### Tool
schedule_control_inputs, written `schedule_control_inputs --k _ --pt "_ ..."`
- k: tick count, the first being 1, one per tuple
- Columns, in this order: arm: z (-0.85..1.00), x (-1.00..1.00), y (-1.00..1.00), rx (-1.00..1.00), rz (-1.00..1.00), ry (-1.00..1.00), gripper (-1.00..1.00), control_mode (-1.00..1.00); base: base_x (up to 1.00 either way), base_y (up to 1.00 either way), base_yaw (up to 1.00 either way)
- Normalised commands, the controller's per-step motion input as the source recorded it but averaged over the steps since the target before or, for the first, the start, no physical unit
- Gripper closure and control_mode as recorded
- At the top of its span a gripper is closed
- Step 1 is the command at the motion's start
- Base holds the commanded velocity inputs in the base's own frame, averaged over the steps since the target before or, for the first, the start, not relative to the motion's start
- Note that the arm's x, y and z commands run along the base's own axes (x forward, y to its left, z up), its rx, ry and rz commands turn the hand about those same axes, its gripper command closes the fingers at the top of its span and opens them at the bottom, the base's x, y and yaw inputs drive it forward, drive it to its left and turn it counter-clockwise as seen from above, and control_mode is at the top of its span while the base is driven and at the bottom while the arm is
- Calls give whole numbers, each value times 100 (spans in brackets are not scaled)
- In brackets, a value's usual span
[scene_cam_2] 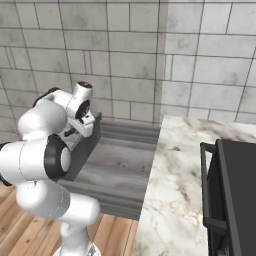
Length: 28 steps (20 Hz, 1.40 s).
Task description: Pick up the metallic utensils from the counter and place them in the open drawer. Make sure not to pick up any wooden utensils.
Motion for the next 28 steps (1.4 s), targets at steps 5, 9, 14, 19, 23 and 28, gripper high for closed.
schedule_control_inputs --k 5,9,14,19,23,28 --pt "23 -27 -18 -6 16 12 100 -100 0 0 0" --pt "0 -29 -56 -10 18 1 100 -100 0 0 0" --pt "-6 -3 -77 -4 22 -2 100 -100 0 0 0" --pt "-20 0 -72 0 25 -4 100 -100 0 0 0" --pt "-41 0 -26 0 34 0 100 -100 0 0 0" --pt "-39 -3 -3 0 35 -2 100 -100 0 0 0"
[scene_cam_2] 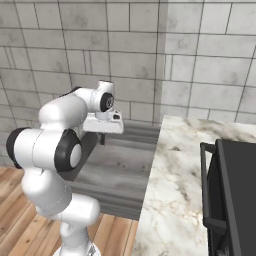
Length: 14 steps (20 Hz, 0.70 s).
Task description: Pick up the metallic utensils from the counter and place them in the open drawer. Make sure not to pick up any wooden utensils.
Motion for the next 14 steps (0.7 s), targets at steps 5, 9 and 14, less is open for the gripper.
schedule_control_inputs --k 5,9,14 --pt "-52 0 0 0 32 0 100 -100 0 0 0" --pt "-71 0 0 10 29 0 100 -100 0 0 0" --pt "-68 0 0 25 27 -1 100 -100 0 0 0"
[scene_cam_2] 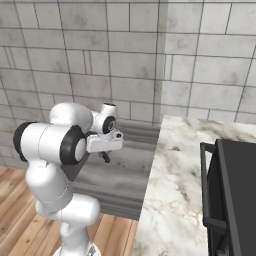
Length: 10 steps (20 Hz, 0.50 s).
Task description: Pick up the metallic utensils from the counter and place them in the open drawer. Make sure not to pick up any wooden utensils.
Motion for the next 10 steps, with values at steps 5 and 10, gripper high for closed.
schedule_control_inputs --k 5,10 --pt "-57 4 -2 20 21 -4 100 -100 0 0 0" --pt "-3 28 -4 1 13 -2 100 -100 0 0 0"
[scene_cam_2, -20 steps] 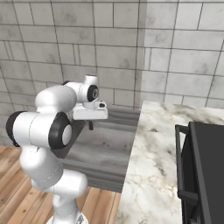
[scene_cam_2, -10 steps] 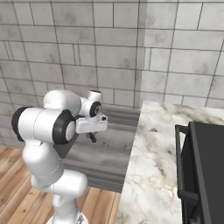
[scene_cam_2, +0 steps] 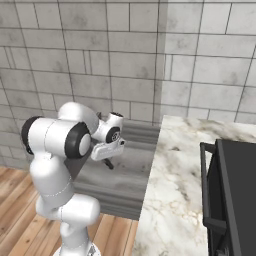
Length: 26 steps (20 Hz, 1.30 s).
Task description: Pick up the metallic utensils from the counter and place them in the open drawer. Make sure not to pick up any wooden utensils.
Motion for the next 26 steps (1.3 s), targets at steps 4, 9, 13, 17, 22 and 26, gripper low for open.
schedule_control_inputs --k 4,9,13,17,22,26 --pt "0 91 0 0 6 0 100 -100 0 0 0" --pt "0 80 0 0 1 0 100 -100 0 0 0" --pt "-2 35 0 0 0 0 100 -100 0 0 0" --pt "-26 -5 -1 0 0 0 100 -100 0 0 0" --pt "-64 -1 0 0 0 0 100 -100 0 0 0" --pt "-77 -1 0 -3 0 0 100 -100 0 0 0"
